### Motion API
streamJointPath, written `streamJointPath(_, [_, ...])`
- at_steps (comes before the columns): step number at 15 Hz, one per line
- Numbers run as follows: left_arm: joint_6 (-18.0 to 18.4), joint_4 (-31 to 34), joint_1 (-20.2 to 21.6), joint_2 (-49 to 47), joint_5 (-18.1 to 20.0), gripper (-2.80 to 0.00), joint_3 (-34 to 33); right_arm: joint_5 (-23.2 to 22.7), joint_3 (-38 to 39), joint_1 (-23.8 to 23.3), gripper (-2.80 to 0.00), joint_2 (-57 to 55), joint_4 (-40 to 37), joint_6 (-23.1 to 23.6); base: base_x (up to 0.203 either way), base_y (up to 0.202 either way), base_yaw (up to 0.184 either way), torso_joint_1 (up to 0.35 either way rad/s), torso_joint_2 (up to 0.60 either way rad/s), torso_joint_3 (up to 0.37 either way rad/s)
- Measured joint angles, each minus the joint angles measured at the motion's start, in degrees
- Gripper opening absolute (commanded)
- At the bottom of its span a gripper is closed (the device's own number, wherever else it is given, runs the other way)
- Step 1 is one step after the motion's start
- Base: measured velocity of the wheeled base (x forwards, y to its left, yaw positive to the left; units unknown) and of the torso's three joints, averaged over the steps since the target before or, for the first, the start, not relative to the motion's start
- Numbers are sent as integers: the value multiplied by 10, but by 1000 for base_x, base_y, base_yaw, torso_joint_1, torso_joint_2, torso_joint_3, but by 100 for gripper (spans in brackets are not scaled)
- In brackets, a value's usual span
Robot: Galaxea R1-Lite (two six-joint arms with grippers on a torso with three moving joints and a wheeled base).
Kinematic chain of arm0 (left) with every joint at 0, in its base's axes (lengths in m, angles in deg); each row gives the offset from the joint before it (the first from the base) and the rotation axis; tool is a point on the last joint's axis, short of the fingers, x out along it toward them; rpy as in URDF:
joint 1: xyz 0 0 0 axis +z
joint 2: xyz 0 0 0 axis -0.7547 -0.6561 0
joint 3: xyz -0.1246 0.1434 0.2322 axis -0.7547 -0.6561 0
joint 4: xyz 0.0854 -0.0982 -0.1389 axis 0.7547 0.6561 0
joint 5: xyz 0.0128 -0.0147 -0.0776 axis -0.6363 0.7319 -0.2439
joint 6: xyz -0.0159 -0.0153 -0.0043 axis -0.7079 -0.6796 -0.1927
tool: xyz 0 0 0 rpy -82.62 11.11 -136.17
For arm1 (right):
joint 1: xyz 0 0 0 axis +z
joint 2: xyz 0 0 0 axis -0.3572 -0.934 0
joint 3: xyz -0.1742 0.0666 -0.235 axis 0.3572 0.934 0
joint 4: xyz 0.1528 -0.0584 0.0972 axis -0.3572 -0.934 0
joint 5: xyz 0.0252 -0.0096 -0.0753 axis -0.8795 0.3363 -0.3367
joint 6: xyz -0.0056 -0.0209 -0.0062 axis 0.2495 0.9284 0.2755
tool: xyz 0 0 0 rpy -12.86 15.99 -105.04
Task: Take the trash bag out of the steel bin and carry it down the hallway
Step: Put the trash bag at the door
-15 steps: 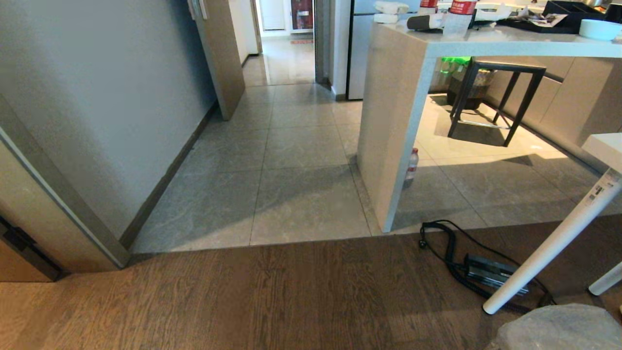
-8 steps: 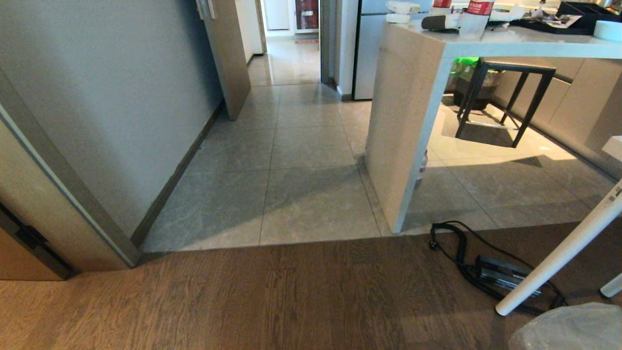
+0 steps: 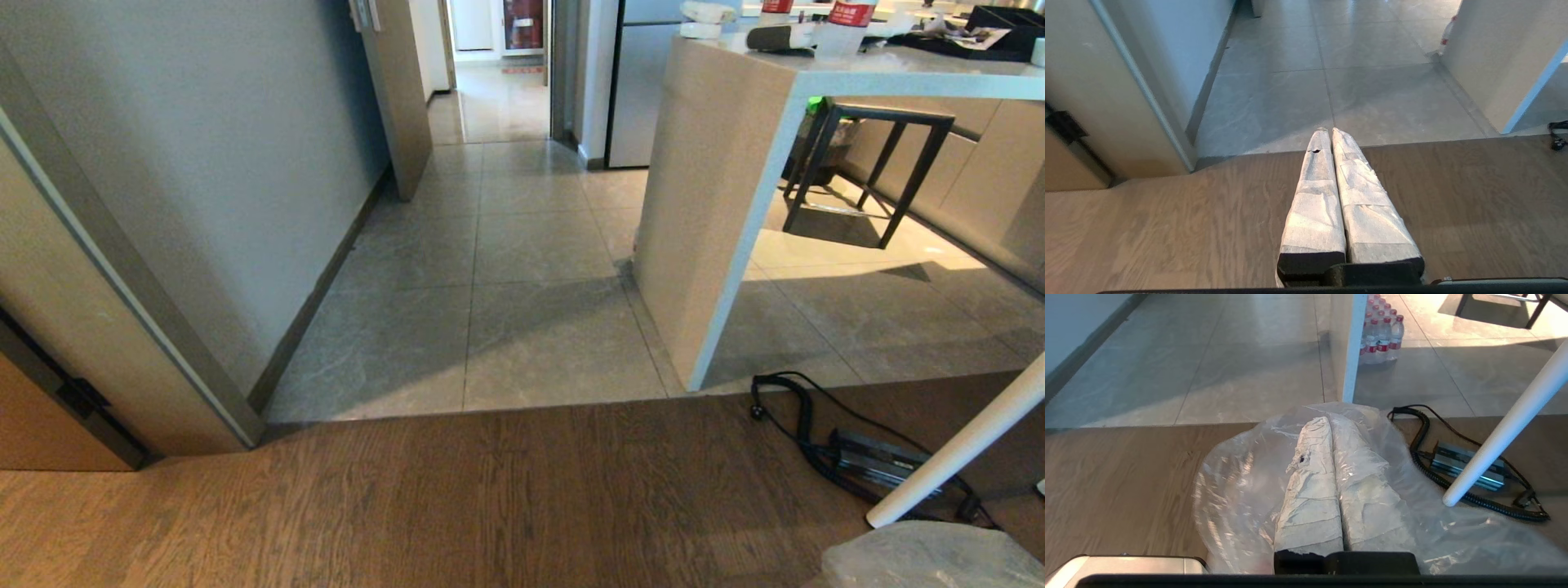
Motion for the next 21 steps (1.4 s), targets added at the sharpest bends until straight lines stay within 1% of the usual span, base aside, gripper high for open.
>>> streamJointPath(21, [5, 0, 0, 0, 0, -280, 0, 0, 0, -1, -280, 0, 0, -1, 0, 0, 0, 0, 0, 0])
